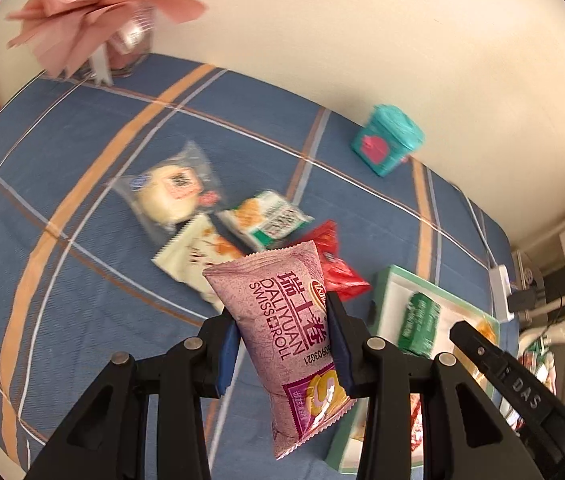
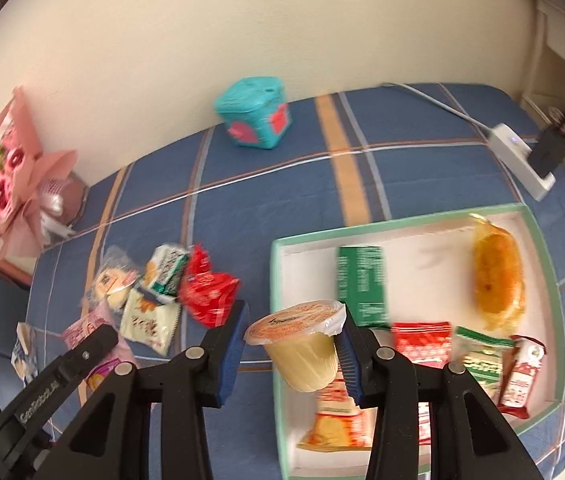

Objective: Organize snacks
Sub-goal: 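Carry the Swiss roll pack and pudding cup into the tray and open both tools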

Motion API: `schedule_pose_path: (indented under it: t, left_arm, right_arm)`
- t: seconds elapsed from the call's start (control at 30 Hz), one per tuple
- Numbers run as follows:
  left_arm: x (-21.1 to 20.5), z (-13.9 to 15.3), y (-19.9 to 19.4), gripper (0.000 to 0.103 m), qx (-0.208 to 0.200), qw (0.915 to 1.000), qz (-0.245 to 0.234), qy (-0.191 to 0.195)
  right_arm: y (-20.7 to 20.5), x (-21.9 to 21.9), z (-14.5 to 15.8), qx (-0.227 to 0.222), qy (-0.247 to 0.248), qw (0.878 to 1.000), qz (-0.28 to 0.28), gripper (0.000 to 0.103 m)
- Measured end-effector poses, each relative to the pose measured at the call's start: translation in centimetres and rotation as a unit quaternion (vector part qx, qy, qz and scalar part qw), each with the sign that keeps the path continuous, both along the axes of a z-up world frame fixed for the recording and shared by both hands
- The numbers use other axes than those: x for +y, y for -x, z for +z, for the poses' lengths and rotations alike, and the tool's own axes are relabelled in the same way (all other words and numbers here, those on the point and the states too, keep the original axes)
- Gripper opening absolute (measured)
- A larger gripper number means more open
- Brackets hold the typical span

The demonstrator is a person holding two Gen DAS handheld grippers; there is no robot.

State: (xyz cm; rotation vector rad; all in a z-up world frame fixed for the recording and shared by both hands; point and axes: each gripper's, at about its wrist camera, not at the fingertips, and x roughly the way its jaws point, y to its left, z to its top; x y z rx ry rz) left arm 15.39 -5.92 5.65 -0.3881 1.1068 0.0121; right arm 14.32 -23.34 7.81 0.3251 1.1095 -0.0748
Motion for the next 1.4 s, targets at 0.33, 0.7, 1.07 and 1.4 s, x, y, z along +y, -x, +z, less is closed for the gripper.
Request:
schedule_pose_path:
  t: [0.33, 0.7, 1.07, 1.4]
  left_arm:
    - [-8.6, 0.6, -0.1, 0.041, -0.010, 0.9940, -0.102, -0.039]
    - [-17.0, -0.4, -0.7, 0.042, -0.031, 0.9772, -0.197, -0.073]
    - [-19.0, -2.9, -1.9, 0.042, -0.018, 0.9719, -0.223, -0.074]
    - [-19.8, -3.5, -2.0, 0.042, -0.019, 0.9700, -0.235, -0.057]
  right_arm:
    - [1.3, -8.2, -0.9, 0.014, 0.012, 0.995, -0.096, 0.045]
    - [2.2, -12.6, -1.5, 0.007, -0.005, 0.990, -0.141, 0.045]
    - [1.5, -12.3, -2.5, 0.014, -0.009, 0.991, -0.134, 0.045]
    - [1.5, -12.0, -3.9, 0.027, -0.013, 0.991, -0.129, 0.046]
